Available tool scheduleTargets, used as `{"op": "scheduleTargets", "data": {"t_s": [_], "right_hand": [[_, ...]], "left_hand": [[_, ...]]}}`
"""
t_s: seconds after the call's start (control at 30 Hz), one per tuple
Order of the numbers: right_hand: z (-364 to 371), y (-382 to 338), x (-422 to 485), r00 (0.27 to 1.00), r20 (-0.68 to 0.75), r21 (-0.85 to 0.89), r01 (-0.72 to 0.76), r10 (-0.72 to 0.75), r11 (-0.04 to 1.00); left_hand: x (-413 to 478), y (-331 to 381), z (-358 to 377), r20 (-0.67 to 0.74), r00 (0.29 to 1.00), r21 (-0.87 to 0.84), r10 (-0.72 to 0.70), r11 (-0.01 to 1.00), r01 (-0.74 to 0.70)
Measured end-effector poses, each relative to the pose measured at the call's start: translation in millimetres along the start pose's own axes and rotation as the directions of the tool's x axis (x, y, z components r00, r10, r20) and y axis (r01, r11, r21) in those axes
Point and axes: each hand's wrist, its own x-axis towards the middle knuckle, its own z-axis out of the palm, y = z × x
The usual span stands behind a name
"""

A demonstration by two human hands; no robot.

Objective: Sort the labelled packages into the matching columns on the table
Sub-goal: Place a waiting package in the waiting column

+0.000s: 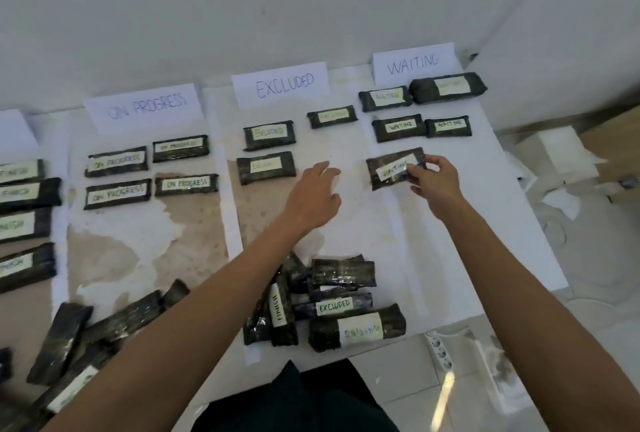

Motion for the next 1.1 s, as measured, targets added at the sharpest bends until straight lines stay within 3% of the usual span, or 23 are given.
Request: {"op": "scheduleTargets", "data": {"t_s": [0.2, 0.3, 0.47, 0.77, 0.93, 1.1], "right_hand": [[-10, 8, 64, 0.99, -0.106, 0.098, -0.082, 0.092, 0.992], [-8, 22, 87, 0.984, -0.168, -0.012, -0.056, 0.054, 0.998], [-5, 26, 103, 0.955, -0.197, -0.396, 0.129, -0.221, 0.909], [-8, 23, 100, 0.963, -0.163, -0.488, 0.108, -0.212, 0.866], [-17, 16, 65, 0.972, -0.052, -0.512, 0.171, -0.229, 0.842], [-17, 21, -11, 0.948, 0.192, -0.557, 0.317, -0.253, 0.768]], "left_hand": [[46, 11, 35, 0.129, 0.992, 0.109, -0.013, 0.994, -0.001], [60, 10, 47, 0.155, 0.988, 0.154, -0.025, 0.988, 0.001], [69, 6, 58, 0.095, 0.995, 0.262, 0.001, 0.965, -0.026], [59, 3, 39, 0.104, 0.995, 0.193, 0.001, 0.981, -0.021], [25, -1, 29, 0.085, 0.996, 0.149, 0.036, 0.988, -0.048], [-34, -12, 30, 0.088, 0.996, 0.122, 0.029, 0.992, -0.04]]}}
